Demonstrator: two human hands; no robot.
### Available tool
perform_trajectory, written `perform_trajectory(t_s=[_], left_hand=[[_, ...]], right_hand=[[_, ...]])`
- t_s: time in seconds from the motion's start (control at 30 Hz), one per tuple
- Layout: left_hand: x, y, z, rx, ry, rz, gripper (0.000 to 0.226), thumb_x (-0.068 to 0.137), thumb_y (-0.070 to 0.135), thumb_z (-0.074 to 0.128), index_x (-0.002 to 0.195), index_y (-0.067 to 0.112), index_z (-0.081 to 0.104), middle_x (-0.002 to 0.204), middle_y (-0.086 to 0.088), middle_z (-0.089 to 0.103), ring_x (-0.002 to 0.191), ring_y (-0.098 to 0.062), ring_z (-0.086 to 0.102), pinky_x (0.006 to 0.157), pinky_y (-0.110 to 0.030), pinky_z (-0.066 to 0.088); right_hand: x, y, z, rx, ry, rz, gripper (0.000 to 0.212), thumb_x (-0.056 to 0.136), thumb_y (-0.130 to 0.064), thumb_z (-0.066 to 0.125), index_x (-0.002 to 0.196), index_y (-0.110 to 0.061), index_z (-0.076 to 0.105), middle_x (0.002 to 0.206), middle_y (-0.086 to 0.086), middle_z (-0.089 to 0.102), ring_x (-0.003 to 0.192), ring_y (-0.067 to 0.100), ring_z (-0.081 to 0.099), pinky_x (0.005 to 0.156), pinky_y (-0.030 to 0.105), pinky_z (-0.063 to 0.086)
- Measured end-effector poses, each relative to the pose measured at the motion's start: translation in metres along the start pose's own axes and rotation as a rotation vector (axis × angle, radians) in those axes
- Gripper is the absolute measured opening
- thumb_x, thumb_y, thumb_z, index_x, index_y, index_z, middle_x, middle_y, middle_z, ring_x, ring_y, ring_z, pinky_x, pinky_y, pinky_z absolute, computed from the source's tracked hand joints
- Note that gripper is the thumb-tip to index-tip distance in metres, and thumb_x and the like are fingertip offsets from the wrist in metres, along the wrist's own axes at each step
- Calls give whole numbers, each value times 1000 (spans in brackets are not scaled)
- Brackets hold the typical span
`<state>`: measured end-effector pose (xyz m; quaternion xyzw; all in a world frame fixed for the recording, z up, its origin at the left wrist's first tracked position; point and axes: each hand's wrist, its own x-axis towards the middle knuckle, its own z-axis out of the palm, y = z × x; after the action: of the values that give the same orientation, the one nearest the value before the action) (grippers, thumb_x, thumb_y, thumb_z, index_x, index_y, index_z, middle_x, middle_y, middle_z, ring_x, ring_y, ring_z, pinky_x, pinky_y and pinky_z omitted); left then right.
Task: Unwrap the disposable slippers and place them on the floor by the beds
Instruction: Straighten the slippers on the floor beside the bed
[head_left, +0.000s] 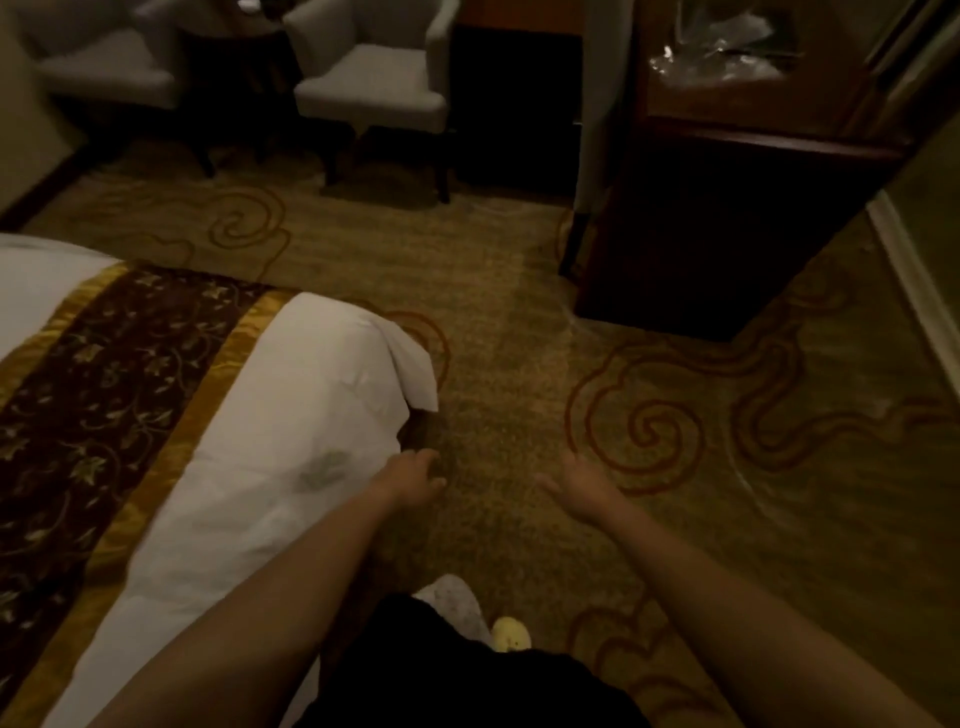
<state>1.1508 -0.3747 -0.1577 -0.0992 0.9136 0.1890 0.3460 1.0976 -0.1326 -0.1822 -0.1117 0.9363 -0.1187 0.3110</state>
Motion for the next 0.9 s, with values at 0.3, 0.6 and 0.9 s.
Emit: perform_trajectory(t_s=[0.3, 0.6, 0.9], left_hand=[[149, 16, -109, -40, 6, -62, 56, 96, 33, 43, 144, 9, 30, 147, -16, 40, 132, -31, 42, 109, -39, 36], [294, 45, -264, -184, 36, -65, 49, 96, 27, 43, 140, 7, 36, 147, -16, 40, 133, -30, 40, 107, -34, 33], [429, -5, -381, -298, 67, -231, 50, 94, 30, 47, 137, 6, 41, 142, -17, 45, 130, -32, 43, 107, -38, 38]], right_hand=[[180, -22, -98, 0, -83, -91, 63, 91, -52, 40, 134, -6, 37, 139, 18, 43, 127, 34, 42, 104, 40, 36], [354, -48, -243, -8, -60, -86, 67, 92, -49, 42, 142, -7, 26, 145, 19, 37, 133, 35, 34, 109, 41, 30], [551, -114, -329, -180, -180, -180, 65, 93, -49, 39, 143, -11, 24, 148, 15, 32, 135, 33, 31, 109, 45, 33]])
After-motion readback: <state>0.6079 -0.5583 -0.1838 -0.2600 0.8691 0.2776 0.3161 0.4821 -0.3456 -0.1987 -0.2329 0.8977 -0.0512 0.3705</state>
